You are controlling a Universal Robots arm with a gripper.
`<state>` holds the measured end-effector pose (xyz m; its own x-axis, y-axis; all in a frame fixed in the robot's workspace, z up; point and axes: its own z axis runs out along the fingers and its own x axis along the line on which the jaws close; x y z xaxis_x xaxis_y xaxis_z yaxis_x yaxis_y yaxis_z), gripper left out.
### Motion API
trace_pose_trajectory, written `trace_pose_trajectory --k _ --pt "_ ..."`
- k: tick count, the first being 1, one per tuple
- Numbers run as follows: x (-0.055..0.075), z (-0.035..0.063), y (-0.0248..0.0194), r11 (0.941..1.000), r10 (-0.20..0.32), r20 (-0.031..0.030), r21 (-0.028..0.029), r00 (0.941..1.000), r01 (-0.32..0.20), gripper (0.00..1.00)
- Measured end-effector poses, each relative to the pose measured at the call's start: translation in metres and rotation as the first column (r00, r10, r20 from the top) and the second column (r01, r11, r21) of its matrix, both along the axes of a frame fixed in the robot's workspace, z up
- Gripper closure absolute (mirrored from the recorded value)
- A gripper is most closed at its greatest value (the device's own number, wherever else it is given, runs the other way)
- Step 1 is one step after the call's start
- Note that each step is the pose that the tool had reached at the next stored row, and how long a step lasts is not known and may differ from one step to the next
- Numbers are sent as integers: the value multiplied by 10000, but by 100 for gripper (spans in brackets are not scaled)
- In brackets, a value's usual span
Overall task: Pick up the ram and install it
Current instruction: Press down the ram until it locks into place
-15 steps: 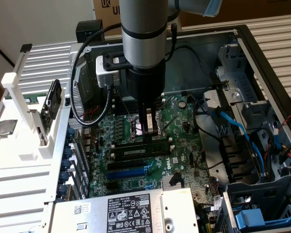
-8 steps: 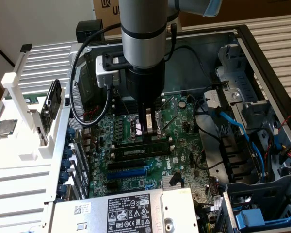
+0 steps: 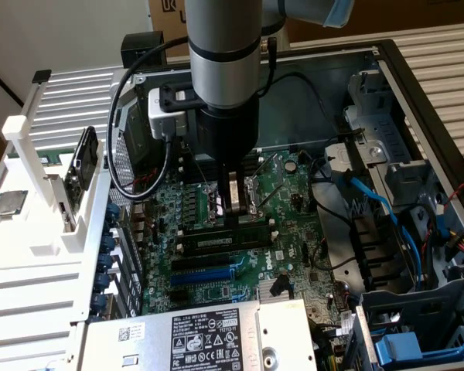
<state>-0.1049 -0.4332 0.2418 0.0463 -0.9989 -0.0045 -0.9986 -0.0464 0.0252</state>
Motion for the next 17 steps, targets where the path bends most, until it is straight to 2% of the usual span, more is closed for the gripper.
trace_pose_trajectory --k 2,3,12,15,17 --pt "-1 -1 17 9997 0 0 -226 10000 0 90" --pt "-2 -2 30 9995 1 0 -306 10000 -1 90" --pt "-18 -10 42 9995 1 2 -305 10000 -1 90" --pt "-20 -16 43 9997 0 4 -228 10000 1 90" --pt "-20 -19 43 9999 1 3 -127 10000 -1 90"
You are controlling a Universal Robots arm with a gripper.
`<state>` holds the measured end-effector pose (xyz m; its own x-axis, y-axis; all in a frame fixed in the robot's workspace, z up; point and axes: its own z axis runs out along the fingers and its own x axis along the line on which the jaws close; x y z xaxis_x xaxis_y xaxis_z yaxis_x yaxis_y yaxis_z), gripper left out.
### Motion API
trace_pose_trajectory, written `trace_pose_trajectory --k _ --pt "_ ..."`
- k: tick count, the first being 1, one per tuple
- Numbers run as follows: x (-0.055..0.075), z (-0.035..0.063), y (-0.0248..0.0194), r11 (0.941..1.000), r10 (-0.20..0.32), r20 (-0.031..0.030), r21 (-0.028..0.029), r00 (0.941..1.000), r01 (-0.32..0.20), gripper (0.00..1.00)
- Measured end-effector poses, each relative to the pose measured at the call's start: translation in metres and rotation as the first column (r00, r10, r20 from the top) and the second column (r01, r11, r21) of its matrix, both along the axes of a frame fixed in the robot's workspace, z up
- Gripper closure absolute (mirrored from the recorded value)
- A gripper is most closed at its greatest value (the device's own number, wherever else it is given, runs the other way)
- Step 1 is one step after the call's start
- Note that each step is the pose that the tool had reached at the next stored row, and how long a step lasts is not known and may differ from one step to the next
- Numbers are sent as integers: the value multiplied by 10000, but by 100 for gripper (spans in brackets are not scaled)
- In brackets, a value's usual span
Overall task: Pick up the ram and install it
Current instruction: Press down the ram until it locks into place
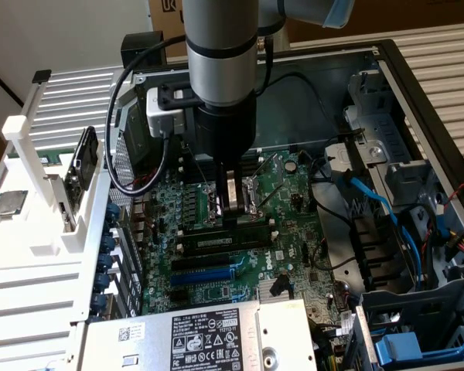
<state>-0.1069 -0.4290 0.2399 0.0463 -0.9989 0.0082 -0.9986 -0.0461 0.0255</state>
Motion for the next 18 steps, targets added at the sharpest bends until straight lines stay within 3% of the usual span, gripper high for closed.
trace_pose_trajectory --k 18 --pt "0 -53 14 10000 -1 -2 15 10000 1 90"
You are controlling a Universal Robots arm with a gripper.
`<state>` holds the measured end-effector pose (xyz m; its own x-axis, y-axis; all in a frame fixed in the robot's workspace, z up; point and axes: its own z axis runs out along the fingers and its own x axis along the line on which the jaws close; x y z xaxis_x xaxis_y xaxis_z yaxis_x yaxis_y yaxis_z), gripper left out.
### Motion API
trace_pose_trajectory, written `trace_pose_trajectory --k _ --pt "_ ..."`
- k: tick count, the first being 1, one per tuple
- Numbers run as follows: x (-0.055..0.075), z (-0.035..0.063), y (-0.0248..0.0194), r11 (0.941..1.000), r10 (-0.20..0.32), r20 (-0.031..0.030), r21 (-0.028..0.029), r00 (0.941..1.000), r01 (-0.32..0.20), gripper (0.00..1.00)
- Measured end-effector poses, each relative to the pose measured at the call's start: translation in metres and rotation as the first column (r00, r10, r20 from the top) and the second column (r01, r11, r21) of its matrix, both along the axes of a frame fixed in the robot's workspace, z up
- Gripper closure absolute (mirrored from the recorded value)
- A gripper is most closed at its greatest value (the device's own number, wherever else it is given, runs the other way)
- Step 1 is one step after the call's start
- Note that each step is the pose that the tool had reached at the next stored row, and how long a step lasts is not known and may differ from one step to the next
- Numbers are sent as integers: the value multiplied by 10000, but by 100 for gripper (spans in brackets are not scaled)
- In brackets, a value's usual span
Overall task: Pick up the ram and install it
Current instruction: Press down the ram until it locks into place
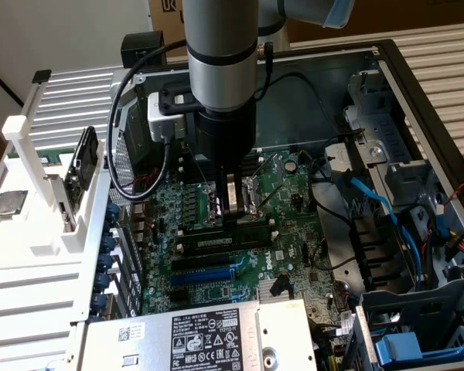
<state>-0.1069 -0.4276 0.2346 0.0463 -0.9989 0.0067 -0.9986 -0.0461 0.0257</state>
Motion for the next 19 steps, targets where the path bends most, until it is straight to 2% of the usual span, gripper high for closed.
trace_pose_trajectory --k 19 --pt "7 -27 -6 10000 1 4 -2 10000 -1 90"
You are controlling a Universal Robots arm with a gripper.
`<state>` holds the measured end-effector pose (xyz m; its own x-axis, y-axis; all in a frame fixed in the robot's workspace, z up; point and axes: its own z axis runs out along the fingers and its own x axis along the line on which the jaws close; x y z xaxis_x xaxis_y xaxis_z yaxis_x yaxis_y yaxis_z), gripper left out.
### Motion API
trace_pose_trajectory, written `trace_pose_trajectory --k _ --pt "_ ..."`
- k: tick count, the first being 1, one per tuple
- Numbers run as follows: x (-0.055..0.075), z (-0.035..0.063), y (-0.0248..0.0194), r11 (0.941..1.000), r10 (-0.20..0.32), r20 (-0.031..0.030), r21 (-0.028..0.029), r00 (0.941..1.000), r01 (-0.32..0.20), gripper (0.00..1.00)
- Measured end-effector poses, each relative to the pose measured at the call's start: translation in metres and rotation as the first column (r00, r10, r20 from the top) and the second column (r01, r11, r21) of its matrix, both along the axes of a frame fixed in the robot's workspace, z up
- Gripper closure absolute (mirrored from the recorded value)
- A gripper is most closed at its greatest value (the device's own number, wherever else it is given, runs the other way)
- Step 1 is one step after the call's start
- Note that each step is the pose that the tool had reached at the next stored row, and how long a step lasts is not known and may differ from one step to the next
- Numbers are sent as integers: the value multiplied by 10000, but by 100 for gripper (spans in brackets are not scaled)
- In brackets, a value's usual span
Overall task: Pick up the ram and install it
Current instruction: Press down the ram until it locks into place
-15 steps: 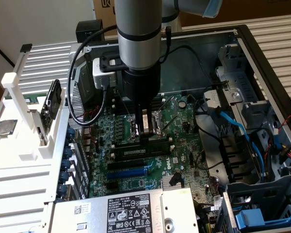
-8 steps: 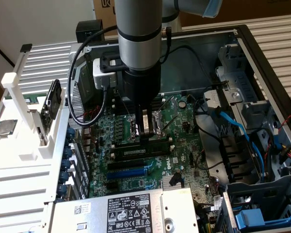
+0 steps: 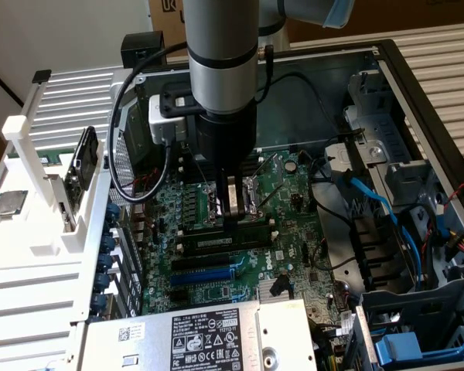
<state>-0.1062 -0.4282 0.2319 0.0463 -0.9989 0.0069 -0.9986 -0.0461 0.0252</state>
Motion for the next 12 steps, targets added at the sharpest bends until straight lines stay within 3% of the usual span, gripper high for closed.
trace_pose_trajectory --k 12 --pt "-6 -13 0 10000 0 2 3 10000 0 90"
